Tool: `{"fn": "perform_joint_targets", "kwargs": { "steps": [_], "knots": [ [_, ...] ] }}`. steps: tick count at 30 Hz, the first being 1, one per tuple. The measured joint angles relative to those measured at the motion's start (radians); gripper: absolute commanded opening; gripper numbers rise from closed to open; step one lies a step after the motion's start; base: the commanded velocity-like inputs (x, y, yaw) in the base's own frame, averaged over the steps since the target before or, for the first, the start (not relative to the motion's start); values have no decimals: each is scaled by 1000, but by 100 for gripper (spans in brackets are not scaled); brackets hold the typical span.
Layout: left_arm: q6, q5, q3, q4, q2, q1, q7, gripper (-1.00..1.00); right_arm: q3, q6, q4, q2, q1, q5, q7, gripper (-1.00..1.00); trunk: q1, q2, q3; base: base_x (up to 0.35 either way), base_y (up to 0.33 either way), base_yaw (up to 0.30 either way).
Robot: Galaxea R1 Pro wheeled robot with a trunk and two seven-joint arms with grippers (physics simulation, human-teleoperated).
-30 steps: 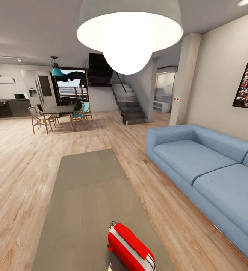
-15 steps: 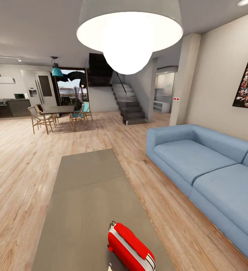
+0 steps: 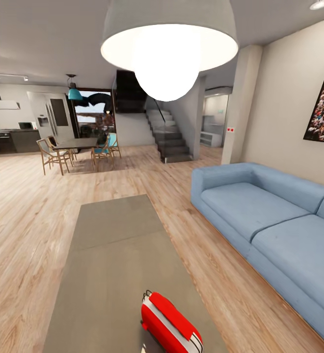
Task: Turn on the radio receiver that's on the table in the living room.
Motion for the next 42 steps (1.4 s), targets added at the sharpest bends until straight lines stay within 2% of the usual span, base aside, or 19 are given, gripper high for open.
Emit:
{"fn": "perform_joint_targets", "kwargs": {
  "steps": [38, 42],
  "knots": [
    [0, 0, -1, 0, 2, 0, 1, 100, 0, 1, 0, 0, 0, 0, 0, 100, -146, 266, 119, 0, 0, 0],
    [0, 0, 0, 0, 1, 0, 1, 100, -1, -3, 0, 0, 0, -1, -1, 100, -157, 287, 124, 0, 0, 0]
  ]
}}
